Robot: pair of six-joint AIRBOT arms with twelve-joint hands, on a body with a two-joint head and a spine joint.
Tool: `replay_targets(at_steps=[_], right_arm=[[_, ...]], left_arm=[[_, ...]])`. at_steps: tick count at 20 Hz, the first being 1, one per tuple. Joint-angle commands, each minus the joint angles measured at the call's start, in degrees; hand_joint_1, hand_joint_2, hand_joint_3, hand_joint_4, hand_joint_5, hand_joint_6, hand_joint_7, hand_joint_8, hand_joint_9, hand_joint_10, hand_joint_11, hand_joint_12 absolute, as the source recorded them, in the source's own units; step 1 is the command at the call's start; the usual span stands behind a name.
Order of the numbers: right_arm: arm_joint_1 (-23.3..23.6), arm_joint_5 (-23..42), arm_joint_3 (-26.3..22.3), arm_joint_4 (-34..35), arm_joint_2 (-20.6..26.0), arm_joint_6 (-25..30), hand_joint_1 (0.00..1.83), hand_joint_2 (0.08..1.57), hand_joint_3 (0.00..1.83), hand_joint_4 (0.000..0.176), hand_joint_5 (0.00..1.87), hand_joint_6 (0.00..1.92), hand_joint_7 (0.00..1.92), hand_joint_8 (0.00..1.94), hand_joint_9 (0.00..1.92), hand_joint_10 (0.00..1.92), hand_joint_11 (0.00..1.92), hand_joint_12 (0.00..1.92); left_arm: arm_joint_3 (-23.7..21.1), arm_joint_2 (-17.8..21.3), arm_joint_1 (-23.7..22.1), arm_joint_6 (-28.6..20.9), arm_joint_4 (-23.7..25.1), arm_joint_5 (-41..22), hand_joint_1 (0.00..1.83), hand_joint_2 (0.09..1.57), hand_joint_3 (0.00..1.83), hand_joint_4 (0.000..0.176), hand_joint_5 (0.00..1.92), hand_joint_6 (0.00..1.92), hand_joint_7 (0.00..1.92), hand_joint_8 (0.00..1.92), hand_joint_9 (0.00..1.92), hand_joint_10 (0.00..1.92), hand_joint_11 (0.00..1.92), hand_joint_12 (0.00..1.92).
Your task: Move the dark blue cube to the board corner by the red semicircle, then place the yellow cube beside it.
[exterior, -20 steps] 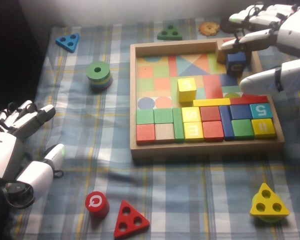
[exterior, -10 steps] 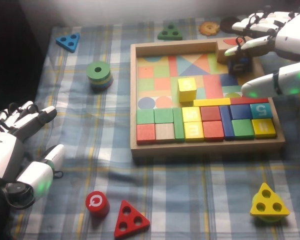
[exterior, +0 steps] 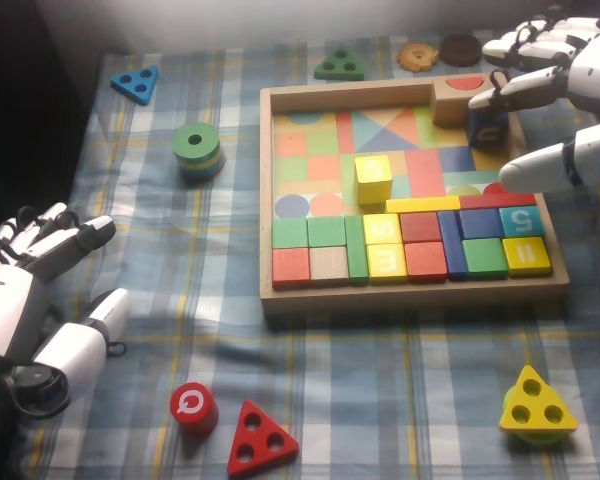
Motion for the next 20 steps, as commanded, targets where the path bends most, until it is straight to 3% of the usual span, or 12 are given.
replay_targets(at_steps=[1, 4, 6, 9, 10, 11, 14, 15, 17, 18, 19, 20], right_arm=[[1.28, 6.09, -0.09, 1.78, 0.09, 0.07, 0.00, 0.99, 0.00, 0.112, 0.38, 0.00, 0.00, 0.00, 0.00, 0.00, 0.00, 0.00], [2.18, 6.36, -0.17, 1.81, 0.51, 0.07, 0.00, 0.98, 0.00, 0.096, 0.37, 0.00, 0.00, 0.00, 0.00, 0.00, 0.00, 0.00], [2.32, 6.36, -0.16, 1.90, 0.69, 0.07, 0.00, 0.99, 0.01, 0.098, 0.38, 0.00, 0.00, 0.00, 0.00, 0.00, 0.00, 0.00], [2.41, 7.77, -1.13, 2.33, 0.75, 0.07, 0.00, 1.03, 0.02, 0.046, 0.40, 0.01, 0.00, 0.00, 0.00, 0.00, 0.00, 0.00], [2.42, 8.68, -2.02, 2.31, 0.76, 0.07, 0.00, 1.02, 0.01, 0.076, 0.39, 0.01, 0.00, 0.00, 0.00, 0.00, 0.00, 0.00], [2.41, 9.95, -3.07, 2.05, 0.74, 0.07, 0.00, 0.99, 0.00, 0.072, 0.36, 0.00, 0.00, 0.00, 0.00, 0.00, 0.00, 0.00], [2.42, 12.21, -4.64, 1.28, 0.47, 0.07, 0.00, 0.99, 0.00, 0.023, 0.38, 0.01, 0.00, 0.00, 0.00, 0.00, 0.00, 0.00], [2.43, 12.52, -5.07, 0.43, 0.34, 0.10, 0.00, 0.97, 0.00, 0.045, 0.38, 0.01, 0.00, 0.00, 0.00, 0.00, 0.00, 0.00], [2.43, 12.56, -5.15, -1.25, -0.83, 0.77, 0.00, 0.99, 0.00, 0.057, 0.39, 0.01, 0.00, 0.00, 0.00, 0.00, 0.00, 0.00], [2.43, 12.56, -4.87, -2.33, -1.69, 1.92, 0.00, 0.97, 0.00, 0.084, 0.40, 0.01, 0.00, 0.00, 0.00, 0.00, 0.00, 0.00], [2.43, 12.56, -4.42, -3.11, -2.62, 2.98, 0.00, 0.96, 0.00, 0.090, 0.40, 0.01, 0.00, 0.00, 0.00, 0.00, 0.00, 0.00], [2.43, 12.56, -4.21, -3.46, -3.09, 3.51, 0.00, 0.95, 0.00, 0.082, 0.39, 0.01, 0.00, 0.00, 0.00, 0.00, 0.00, 0.00]], left_arm=[[0.13, 0.01, -0.28, -0.36, 2.54, -6.18, 0.61, 1.38, 0.00, 0.053, 0.47, 0.00, 0.16, 0.00, 0.12, 0.00, 0.00, 0.00], [0.11, -0.05, -0.26, -0.36, 2.54, -6.17, 0.59, 1.38, 0.00, 0.057, 0.47, 0.00, 0.16, 0.00, 0.12, 0.00, 0.00, 0.00], [0.10, -0.05, -0.26, -0.36, 2.52, -6.15, 0.57, 1.39, 0.00, 0.054, 0.47, 0.00, 0.16, 0.00, 0.12, 0.00, 0.00, 0.00], [0.08, -0.06, -0.20, -0.36, 2.39, -6.20, 0.54, 1.38, 0.00, 0.048, 0.48, 0.01, 0.16, 0.00, 0.12, 0.00, 0.00, 0.00], [0.11, -0.06, -0.20, -0.36, 2.39, -6.20, 0.57, 1.38, 0.00, 0.040, 0.49, 0.01, 0.16, 0.00, 0.11, 0.00, 0.00, 0.00], [0.15, -0.04, -0.21, -0.36, 2.39, -6.19, 0.55, 1.38, 0.00, 0.041, 0.49, 0.00, 0.16, 0.00, 0.12, 0.00, 0.00, 0.00], [0.20, 0.00, -0.22, -0.36, 2.24, -6.23, 0.49, 1.40, 0.00, 0.061, 0.47, 0.00, 0.16, 0.00, 0.12, 0.00, 0.00, 0.00], [0.23, 0.00, -0.22, -0.36, 2.24, -6.20, 0.51, 1.40, 0.00, 0.050, 0.46, 0.00, 0.15, 0.00, 0.11, 0.00, 0.00, 0.00], [0.25, -0.01, -0.23, -0.36, 2.27, -6.18, 0.57, 1.39, 0.00, 0.050, 0.47, 0.00, 0.16, 0.00, 0.11, 0.00, 0.00, 0.00], [0.27, -0.02, -0.24, -0.36, 2.27, -6.15, 0.54, 1.40, 0.00, 0.057, 0.47, 0.00, 0.15, 0.00, 0.12, 0.01, 0.00, 0.00], [0.26, -0.02, -0.24, -0.36, 2.28, -6.15, 0.53, 1.40, 0.00, 0.063, 0.45, 0.00, 0.14, 0.00, 0.11, 0.00, 0.00, 0.00], [0.25, -0.02, -0.24, -0.36, 2.28, -6.15, 0.55, 1.40, 0.00, 0.061, 0.46, 0.00, 0.14, 0.00, 0.11, 0.00, 0.00, 0.00]])
